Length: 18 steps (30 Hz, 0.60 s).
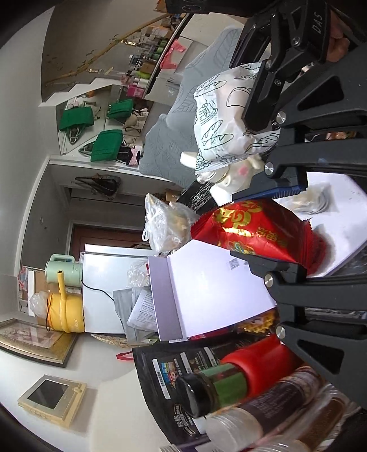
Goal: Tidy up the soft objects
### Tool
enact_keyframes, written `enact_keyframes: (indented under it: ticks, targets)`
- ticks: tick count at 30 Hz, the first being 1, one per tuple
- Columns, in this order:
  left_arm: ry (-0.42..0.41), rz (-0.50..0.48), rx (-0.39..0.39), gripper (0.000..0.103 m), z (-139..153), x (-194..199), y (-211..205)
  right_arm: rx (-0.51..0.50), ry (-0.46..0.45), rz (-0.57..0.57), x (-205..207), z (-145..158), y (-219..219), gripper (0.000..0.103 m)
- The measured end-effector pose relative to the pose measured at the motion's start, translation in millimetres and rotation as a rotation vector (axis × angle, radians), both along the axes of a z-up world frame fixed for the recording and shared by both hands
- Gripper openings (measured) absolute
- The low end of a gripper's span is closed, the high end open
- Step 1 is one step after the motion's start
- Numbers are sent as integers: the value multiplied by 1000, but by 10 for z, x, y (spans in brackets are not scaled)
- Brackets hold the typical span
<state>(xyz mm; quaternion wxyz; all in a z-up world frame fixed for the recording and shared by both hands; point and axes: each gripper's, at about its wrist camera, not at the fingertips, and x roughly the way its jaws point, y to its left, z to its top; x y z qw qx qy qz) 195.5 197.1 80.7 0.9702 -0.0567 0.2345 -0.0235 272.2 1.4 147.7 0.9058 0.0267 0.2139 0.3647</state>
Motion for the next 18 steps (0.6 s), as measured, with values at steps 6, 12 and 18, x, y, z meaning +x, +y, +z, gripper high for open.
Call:
enact_keyframes:
  ticks: [6,12,18]
  targets:
    - [11,10,12,30,-21,262,84,-17,0,15,309,-5,117,52]
    - [94,10,18,30,-247,479,101,-45,45,32,530,-205,217,52]
    - [175,-3,24,30,-458,646,66,-155,114,-16,654,-356,264,52]
